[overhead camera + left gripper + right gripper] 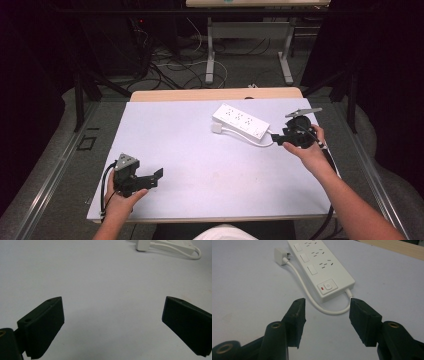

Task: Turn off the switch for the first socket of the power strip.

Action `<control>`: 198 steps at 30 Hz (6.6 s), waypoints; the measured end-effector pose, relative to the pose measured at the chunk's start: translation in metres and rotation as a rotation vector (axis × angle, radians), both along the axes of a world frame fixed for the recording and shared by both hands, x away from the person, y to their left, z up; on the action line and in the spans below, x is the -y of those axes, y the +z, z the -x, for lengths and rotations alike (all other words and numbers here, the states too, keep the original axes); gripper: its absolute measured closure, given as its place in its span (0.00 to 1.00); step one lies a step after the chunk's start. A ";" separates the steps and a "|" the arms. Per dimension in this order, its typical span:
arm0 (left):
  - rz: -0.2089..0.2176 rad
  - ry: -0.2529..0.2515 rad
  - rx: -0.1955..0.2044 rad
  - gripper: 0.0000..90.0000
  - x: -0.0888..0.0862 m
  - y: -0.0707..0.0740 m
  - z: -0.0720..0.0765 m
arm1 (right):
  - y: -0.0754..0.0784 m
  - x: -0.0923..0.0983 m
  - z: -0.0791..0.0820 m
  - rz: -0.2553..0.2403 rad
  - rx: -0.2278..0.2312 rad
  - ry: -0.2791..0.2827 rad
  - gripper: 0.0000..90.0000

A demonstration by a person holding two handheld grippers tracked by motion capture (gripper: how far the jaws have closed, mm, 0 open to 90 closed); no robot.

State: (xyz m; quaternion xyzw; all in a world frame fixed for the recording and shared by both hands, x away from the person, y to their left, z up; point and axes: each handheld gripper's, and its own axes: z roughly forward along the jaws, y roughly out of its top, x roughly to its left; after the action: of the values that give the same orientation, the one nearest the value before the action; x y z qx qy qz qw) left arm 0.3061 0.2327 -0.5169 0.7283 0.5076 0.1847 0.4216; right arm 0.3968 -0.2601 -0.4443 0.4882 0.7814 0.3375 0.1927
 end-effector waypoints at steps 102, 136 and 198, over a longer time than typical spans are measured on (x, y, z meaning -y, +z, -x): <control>-0.010 -0.011 -0.023 0.05 -0.002 -0.002 -0.003 | -0.049 -0.083 -0.137 0.088 -0.121 0.122 1.00; -0.012 -0.012 -0.026 0.05 -0.003 -0.003 -0.003 | -0.070 -0.094 -0.144 0.073 -0.144 0.149 1.00; -0.015 -0.014 -0.031 0.05 -0.002 -0.003 -0.003 | -0.075 -0.099 -0.143 0.083 -0.172 0.125 1.00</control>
State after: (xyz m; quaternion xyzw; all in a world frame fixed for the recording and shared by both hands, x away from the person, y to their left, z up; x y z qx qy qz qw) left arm 0.3089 0.2343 -0.5201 0.7378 0.5077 0.1743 0.4093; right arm 0.5394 -0.1607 -0.5192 0.4573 0.8373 0.2730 0.1238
